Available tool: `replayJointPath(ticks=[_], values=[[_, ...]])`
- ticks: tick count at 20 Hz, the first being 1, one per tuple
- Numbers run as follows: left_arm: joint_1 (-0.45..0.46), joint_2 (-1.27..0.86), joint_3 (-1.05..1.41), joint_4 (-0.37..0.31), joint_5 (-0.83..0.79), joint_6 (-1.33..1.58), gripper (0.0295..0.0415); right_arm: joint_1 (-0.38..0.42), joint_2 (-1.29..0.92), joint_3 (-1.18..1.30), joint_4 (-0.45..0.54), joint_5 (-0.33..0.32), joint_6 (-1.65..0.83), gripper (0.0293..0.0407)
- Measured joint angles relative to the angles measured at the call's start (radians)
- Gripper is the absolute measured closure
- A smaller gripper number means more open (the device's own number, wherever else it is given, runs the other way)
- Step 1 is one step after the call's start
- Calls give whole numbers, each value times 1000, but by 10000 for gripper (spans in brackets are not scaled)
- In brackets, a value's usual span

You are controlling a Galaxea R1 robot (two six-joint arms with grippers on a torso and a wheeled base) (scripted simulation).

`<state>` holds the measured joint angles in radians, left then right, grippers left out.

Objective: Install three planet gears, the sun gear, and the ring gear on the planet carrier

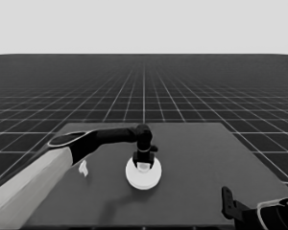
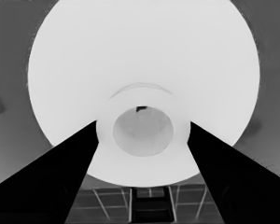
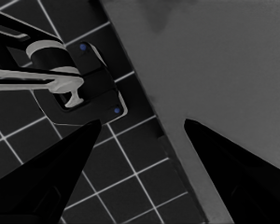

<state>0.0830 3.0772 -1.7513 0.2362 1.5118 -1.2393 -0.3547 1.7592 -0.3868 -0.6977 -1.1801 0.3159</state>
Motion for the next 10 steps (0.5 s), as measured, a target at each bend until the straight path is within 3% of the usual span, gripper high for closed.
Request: replayJointPath(ticks=[10], values=[[1,0,0,0,0,87,362,0,0,0,0,0,0,315]])
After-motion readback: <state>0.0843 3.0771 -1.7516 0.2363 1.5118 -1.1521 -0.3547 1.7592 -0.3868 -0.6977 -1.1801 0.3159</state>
